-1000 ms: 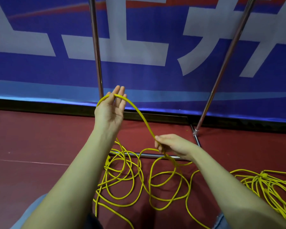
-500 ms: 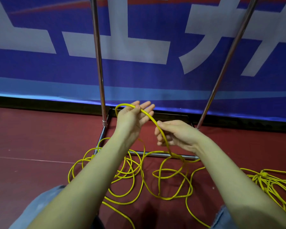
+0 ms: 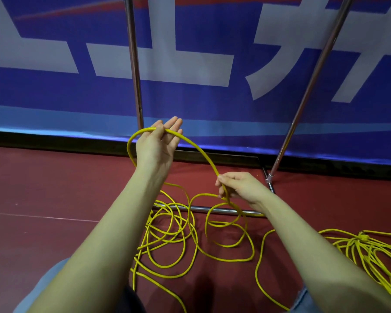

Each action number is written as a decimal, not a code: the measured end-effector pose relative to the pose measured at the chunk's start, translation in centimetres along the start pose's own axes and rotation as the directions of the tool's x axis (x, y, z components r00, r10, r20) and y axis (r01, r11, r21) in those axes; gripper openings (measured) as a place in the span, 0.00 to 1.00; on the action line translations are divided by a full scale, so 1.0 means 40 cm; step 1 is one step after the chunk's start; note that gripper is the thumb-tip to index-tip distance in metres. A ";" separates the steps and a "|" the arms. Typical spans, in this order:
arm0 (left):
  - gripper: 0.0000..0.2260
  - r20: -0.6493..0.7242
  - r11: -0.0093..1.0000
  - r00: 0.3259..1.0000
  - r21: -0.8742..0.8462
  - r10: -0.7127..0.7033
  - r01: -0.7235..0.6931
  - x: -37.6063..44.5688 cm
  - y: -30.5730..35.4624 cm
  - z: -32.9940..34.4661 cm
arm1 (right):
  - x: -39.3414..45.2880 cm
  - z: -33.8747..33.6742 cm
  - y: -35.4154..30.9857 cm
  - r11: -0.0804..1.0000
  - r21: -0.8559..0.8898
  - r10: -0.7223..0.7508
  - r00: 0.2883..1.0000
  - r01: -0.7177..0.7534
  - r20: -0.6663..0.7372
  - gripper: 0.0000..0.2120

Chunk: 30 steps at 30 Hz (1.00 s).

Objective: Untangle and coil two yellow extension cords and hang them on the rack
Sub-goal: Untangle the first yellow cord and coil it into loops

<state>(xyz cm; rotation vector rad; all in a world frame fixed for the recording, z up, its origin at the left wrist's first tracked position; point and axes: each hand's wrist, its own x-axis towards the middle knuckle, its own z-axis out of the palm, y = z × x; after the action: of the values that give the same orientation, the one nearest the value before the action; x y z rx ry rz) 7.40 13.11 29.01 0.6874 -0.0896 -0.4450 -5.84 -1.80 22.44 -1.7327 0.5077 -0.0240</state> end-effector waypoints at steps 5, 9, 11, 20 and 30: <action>0.10 0.032 0.968 0.979 0.159 -0.202 0.194 -0.018 -0.062 0.008 | -0.026 -0.006 -0.054 0.998 0.059 -0.018 1.000 0.020 -0.024 0.13; 0.10 0.111 0.952 0.949 0.121 -0.296 0.282 -0.051 -0.091 0.028 | -0.057 -0.003 -0.122 0.971 0.213 -0.107 0.994 0.106 -0.008 0.13; 0.09 0.169 0.951 0.935 0.049 -0.311 0.307 -0.057 -0.090 0.041 | -0.070 -0.004 -0.147 0.941 0.312 -0.142 0.990 0.133 0.006 0.12; 0.06 0.183 0.978 0.970 -0.109 -0.158 0.180 -0.045 -0.035 0.049 | -0.052 -0.004 -0.095 0.948 0.313 -0.122 0.968 0.048 0.220 0.17; 0.11 0.023 0.987 0.994 -0.115 -0.109 0.111 0.001 -0.024 -0.009 | -0.011 -0.015 0.009 0.999 -0.020 0.032 0.978 -0.028 0.207 0.15</action>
<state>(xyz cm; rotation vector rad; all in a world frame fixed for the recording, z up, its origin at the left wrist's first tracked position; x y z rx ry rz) 7.14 12.64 28.11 0.5759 -0.0416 -0.5579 -6.54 -2.26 22.35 -1.7210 0.3811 0.1814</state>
